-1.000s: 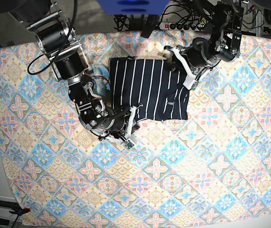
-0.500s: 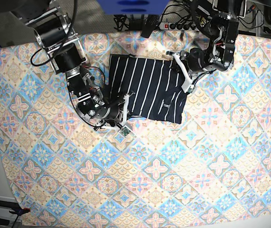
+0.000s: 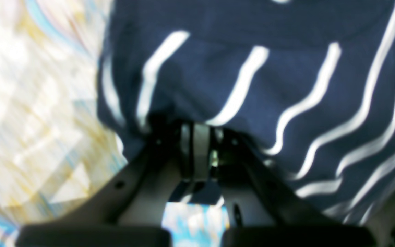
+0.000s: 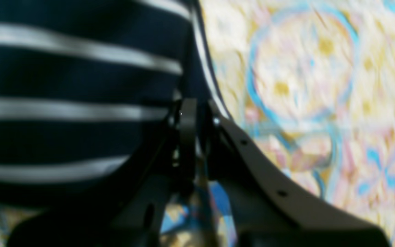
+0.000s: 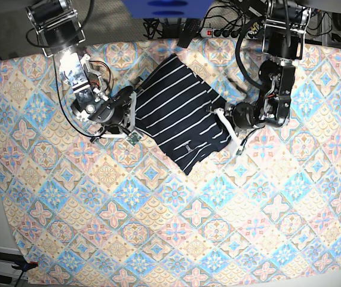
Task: Fold the T-shirt properly
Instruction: 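Release the left gripper and lift it away from the bundle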
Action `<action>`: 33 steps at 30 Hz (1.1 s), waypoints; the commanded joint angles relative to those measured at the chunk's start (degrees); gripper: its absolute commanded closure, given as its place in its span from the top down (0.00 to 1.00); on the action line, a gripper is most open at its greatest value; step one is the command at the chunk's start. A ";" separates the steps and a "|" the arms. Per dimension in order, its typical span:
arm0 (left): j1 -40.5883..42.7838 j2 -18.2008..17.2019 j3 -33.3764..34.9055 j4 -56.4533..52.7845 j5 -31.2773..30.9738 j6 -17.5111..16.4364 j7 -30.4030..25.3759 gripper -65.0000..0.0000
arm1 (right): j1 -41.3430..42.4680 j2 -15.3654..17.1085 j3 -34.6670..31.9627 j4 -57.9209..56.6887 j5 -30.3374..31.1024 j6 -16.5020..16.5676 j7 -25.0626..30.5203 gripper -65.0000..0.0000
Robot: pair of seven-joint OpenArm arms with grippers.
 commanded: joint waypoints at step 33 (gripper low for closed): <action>17.88 1.05 -22.13 26.57 9.42 0.64 -9.31 0.01 | 3.86 -17.41 -3.86 2.95 16.13 0.13 0.35 0.07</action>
